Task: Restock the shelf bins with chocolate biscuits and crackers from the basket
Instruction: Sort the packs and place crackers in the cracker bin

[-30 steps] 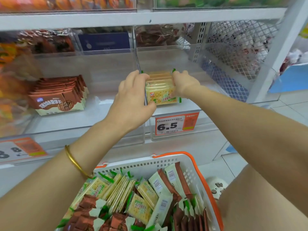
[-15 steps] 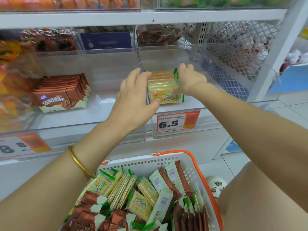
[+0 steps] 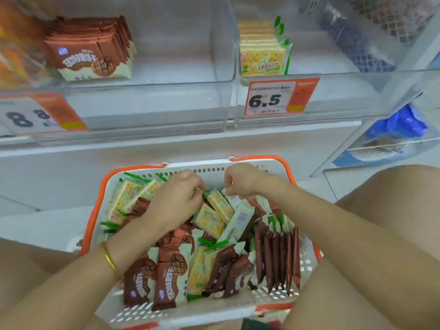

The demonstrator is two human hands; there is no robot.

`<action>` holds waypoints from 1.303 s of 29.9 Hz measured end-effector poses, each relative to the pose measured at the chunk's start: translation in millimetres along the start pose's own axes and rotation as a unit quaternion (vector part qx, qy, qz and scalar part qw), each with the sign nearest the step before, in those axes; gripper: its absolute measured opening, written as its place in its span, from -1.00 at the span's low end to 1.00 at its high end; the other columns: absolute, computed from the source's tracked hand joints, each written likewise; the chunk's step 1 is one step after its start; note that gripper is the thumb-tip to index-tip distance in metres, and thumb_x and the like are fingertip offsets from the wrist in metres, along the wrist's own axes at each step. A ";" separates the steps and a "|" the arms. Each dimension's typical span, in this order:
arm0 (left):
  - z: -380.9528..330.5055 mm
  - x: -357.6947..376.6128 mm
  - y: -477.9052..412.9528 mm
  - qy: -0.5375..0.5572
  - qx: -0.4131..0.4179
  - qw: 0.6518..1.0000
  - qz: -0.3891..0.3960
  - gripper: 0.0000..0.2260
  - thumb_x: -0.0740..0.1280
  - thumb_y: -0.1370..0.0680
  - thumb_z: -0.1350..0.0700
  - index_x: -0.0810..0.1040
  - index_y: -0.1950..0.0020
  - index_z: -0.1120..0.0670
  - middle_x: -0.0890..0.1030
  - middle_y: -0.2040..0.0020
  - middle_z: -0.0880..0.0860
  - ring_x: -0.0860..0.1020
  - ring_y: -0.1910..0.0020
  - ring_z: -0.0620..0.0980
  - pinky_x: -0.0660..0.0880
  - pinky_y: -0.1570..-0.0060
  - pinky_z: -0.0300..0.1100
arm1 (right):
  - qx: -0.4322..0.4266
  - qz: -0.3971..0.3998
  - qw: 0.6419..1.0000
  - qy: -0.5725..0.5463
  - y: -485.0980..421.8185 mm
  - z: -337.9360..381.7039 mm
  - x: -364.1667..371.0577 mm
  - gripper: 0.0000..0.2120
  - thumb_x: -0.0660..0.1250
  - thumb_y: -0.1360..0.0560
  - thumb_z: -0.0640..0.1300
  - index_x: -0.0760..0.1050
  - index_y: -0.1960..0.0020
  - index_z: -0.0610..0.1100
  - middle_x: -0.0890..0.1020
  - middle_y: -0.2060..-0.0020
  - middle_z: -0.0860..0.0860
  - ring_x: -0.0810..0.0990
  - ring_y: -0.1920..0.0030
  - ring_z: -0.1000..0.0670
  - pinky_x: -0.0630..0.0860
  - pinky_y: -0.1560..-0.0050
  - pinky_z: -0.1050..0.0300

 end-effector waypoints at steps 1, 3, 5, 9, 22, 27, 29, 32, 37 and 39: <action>4.4 3.7 -0.5 -0.004 -0.011 1.000 0.010 -0.78 0.22 -0.54 0.18 0.58 -0.12 0.07 0.54 -0.10 0.00 0.47 -0.16 0.01 0.43 -0.15 -0.05 | 0.000 0.002 1.000 0.028 -17.3 -5.3 16.4 -0.70 0.31 -0.55 -0.11 0.50 -0.16 -0.30 0.61 -0.07 -0.20 0.61 0.03 -0.12 0.56 0.01 0.02; 9.3 8.6 -2.1 -0.005 -0.018 1.000 0.020 -0.79 0.23 -0.55 0.18 0.57 -0.14 0.08 0.53 -0.12 0.02 0.46 -0.16 0.00 0.41 -0.15 -0.10 | -0.001 0.025 0.998 0.053 -41.1 -14.5 48.6 -0.64 0.29 -0.55 0.02 0.47 -0.14 -0.27 0.58 -0.01 -0.13 0.56 0.02 -0.10 0.50 0.04 0.04; 10.8 11.0 -3.3 -0.001 -0.015 1.000 0.024 -0.79 0.23 -0.55 0.18 0.56 -0.14 0.09 0.51 -0.12 0.03 0.45 -0.16 0.00 0.40 -0.16 -0.12 | 0.010 0.052 0.997 0.056 -53.4 -17.8 75.3 -0.61 0.26 -0.54 0.15 0.43 -0.01 -0.21 0.52 0.14 -0.06 0.51 0.16 -0.04 0.42 0.20 0.09; 12.0 11.9 -5.9 0.024 -0.036 0.999 0.033 -0.78 0.21 -0.57 0.17 0.54 -0.17 0.07 0.48 -0.15 0.00 0.43 -0.17 -0.04 0.36 -0.13 -0.21 | 0.045 -0.002 0.993 0.109 -64.9 -21.4 98.6 -0.60 0.27 -0.50 0.23 0.36 0.01 -0.12 0.54 0.12 -0.01 0.56 0.04 -0.08 0.47 0.13 0.06; -9.9 19.2 0.4 0.036 -0.007 0.997 0.061 -0.38 0.40 -0.46 -0.11 0.27 -0.44 0.04 0.31 -0.38 -0.05 0.27 -0.37 -0.08 0.19 -0.31 -0.26 | 0.083 -0.119 0.873 -0.465 -29.5 -13.6 46.0 -0.86 0.28 -0.46 -0.22 0.52 0.00 -0.24 0.65 0.22 -0.13 0.64 0.27 -0.08 0.59 0.07 -0.01; -16.8 4.5 -2.0 0.086 0.009 0.996 0.009 -0.66 0.32 -0.55 0.05 0.40 -0.31 0.04 0.53 -0.13 -0.06 0.52 -0.02 -0.11 0.48 -0.02 -0.26 | 0.076 0.035 0.802 -0.591 2.0 -10.8 28.2 -0.73 0.26 -0.57 0.01 0.50 -0.03 -0.21 0.68 0.11 -0.16 0.68 0.15 -0.07 0.60 0.20 0.12; -10.3 -5.7 -4.2 0.191 -0.072 0.979 0.016 -0.76 0.28 -0.58 0.09 0.42 -0.25 0.01 0.55 -0.03 -0.07 0.53 0.17 -0.16 0.49 0.22 -0.31 | 0.097 -0.006 0.847 -0.522 9.1 -20.2 17.4 -0.50 0.15 -0.57 0.22 0.47 -0.07 -0.24 0.67 0.12 -0.17 0.68 0.11 -0.10 0.62 0.15 0.06; 1.3 -12.0 -4.4 0.345 -0.176 0.921 0.047 -0.84 0.28 -0.59 0.11 0.44 -0.14 -0.07 0.56 -0.03 -0.01 0.59 0.08 -0.06 0.52 0.09 -0.16 | 0.112 -0.155 0.908 -0.373 13.6 -38.6 3.1 -0.50 0.13 -0.57 0.22 0.42 -0.14 -0.23 0.60 0.07 -0.13 0.63 0.01 -0.14 0.59 -0.03 -0.07; -8.2 -19.8 0.1 0.486 -0.222 0.841 0.083 -0.85 0.27 -0.57 0.26 0.48 -0.08 0.04 0.59 -0.11 0.22 0.59 0.00 0.08 0.49 -0.17 0.05 | -0.020 -0.064 0.881 -0.469 31.7 -33.6 -9.2 -0.81 0.41 -0.45 -0.06 0.49 -0.02 -0.08 0.60 -0.07 -0.10 0.59 -0.05 -0.11 0.60 0.01 -0.06; -16.7 -32.1 0.6 0.518 -0.203 0.827 0.084 -0.85 0.25 -0.57 0.28 0.49 -0.07 0.08 0.60 -0.04 0.20 0.59 0.09 0.03 0.52 -0.05 -0.04 | -0.049 -0.060 0.881 -0.466 47.0 -32.0 -18.1 -0.69 0.51 -0.31 -0.13 0.50 0.01 -0.11 0.59 0.01 -0.20 0.54 0.03 -0.18 0.49 -0.08 -0.23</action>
Point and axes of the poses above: each hand's wrist, its own y-axis away from the middle knuckle, its own x-axis out of the palm, z = x × y, the point moved 3 cm from there along -y, towards the middle knuckle
